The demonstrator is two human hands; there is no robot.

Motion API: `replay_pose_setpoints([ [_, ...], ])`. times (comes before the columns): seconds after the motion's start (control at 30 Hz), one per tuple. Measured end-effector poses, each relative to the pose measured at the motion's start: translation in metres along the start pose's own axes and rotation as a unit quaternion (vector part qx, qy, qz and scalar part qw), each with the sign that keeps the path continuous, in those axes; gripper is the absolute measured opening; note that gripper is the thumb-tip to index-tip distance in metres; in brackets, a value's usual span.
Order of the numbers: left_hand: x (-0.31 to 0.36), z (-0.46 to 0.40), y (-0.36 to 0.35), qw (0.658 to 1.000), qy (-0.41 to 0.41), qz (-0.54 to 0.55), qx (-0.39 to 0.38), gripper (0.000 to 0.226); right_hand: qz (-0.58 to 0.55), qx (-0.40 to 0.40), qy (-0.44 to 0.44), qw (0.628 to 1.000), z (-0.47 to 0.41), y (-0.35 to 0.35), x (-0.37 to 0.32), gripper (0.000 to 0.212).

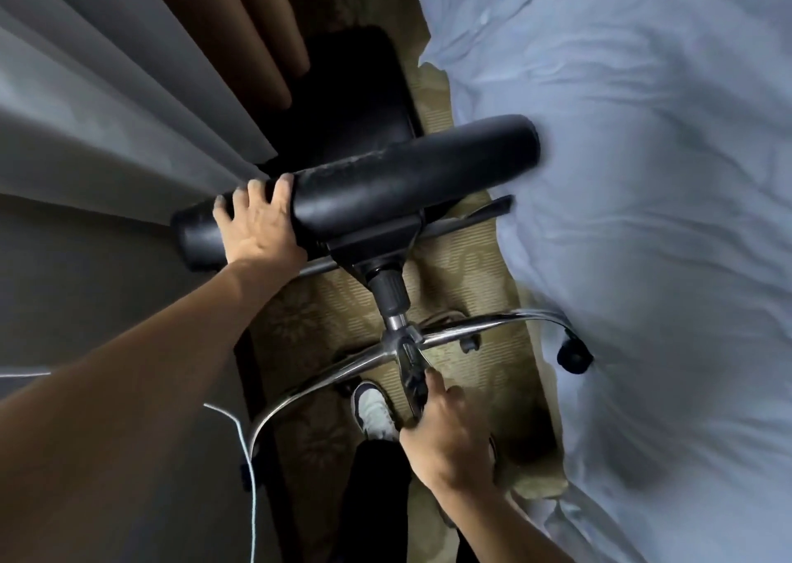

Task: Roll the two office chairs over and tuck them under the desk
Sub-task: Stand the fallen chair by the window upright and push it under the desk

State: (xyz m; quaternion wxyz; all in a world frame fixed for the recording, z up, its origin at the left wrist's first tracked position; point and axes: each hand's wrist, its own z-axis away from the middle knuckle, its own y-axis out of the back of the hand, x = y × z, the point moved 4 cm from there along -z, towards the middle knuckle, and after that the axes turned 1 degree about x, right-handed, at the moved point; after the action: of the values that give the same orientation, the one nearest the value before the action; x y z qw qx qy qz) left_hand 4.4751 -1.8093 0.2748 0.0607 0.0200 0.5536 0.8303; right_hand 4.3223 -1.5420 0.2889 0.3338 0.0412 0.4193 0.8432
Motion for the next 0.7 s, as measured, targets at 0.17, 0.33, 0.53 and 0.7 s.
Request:
replay_pose_setpoints([
  [0.17,0.003,0.006,-0.005,0.999,-0.007,0.011,0.038,0.09,-0.002,-0.014,-0.011,1.0,0.006,0.0,0.002,0.081],
  [0.33,0.006,0.006,-0.009,0.997,-0.004,0.019,0.072,0.087,0.0,-0.001,-0.01,1.0,0.006,0.004,-0.002,0.081],
  [0.53,0.007,-0.012,-0.02,0.998,0.018,-0.003,0.061,0.086,-0.023,-0.022,-0.027,0.999,0.001,0.004,-0.005,0.073],
  [0.7,0.007,-0.01,-0.025,0.996,0.02,-0.016,0.091,0.083,-0.03,-0.033,-0.017,0.999,0.0,-0.001,0.002,0.07],
])
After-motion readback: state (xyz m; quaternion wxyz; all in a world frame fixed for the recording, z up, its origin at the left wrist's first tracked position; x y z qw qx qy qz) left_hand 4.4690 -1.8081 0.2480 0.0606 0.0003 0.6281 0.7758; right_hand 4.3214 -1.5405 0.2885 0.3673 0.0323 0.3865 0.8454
